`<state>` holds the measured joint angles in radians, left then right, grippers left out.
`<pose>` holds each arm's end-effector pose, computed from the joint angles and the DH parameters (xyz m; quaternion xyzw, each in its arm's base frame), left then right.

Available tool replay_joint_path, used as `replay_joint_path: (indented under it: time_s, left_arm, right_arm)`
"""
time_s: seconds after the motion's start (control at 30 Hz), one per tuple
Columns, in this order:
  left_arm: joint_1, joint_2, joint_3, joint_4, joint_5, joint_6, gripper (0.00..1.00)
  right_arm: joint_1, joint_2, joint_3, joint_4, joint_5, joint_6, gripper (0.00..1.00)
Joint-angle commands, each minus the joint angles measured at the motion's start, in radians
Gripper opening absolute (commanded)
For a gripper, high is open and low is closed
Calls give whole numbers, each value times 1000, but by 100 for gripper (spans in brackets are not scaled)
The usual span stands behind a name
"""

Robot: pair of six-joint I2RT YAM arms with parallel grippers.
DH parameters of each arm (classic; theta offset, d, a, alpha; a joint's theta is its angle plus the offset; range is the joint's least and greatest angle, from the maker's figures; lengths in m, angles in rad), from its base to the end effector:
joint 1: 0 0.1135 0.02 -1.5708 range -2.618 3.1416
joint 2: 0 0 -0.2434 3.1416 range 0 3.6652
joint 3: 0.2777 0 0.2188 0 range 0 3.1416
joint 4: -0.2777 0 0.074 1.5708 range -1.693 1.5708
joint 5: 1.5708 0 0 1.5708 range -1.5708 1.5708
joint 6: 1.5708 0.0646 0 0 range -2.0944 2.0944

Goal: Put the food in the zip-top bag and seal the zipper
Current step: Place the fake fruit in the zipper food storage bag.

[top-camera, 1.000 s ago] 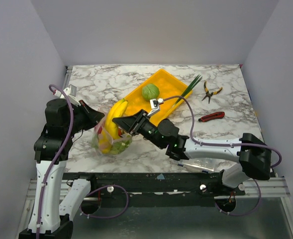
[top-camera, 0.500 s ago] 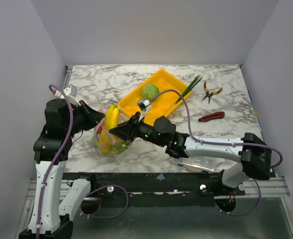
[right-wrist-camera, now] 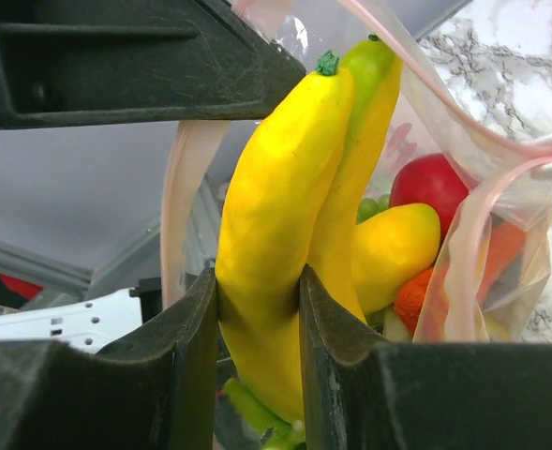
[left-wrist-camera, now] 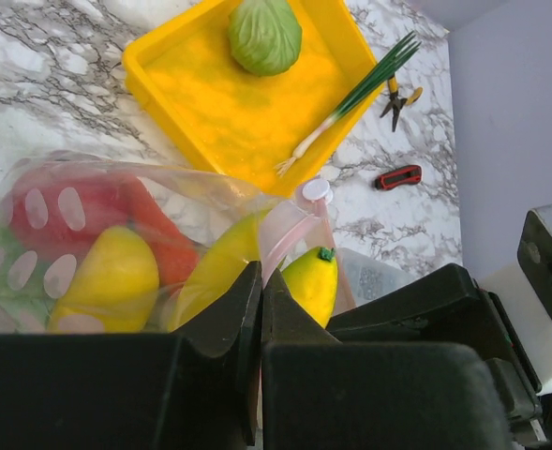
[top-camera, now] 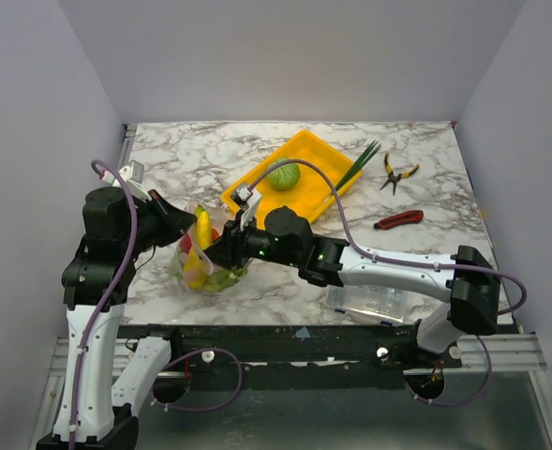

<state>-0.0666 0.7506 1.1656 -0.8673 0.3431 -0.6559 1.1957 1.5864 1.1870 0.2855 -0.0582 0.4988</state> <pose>0.1299 -0.0304 0.3603 -0.1559 0.8255 -0.3201 0.4379 0.1352 0.3536 0.3146 -0.2729 0.6945 0.5131 0.4243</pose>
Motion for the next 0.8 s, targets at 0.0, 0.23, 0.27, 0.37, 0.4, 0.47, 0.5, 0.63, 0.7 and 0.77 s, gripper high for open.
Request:
replay_joint_path:
  time_s: [0.0,0.23,0.27,0.37,0.4,0.47,0.5,0.63,0.7,0.77]
  left_arm:
    - [3,-19,36,10,31,10,0]
    - [4,-28,28,10,30,5,0]
    - [4,-28,24,13,30,0,0]
    - [4,-33,3,35,47,-17,0]
    - [3,-33,-3,37,51,-19,0]
    - [4,-30,-9,40,55,-21,0]
    - [4,-30,-13,41,55,-18,0]
    - [3,-30,-14,30,38,0,0]
    - [4,-30,-15,30,41,5,0]
    - [3,-27,-13,31,47,11,0]
  right_arm:
    - [7,60,103,-203,-6,-85,0]
    - [7,148,249,-402,231,235,0]
    - [8,167,275,-422,236,272,1]
    - [7,215,356,-489,292,365,11]
    - [7,229,374,-496,291,374,18]
    - [7,239,396,-496,280,379,27]
    - [7,238,401,-484,251,355,32]
    - [8,164,374,-487,191,212,59]
    - [8,115,356,-502,117,98,65]
    - [8,64,360,-560,94,16,66]
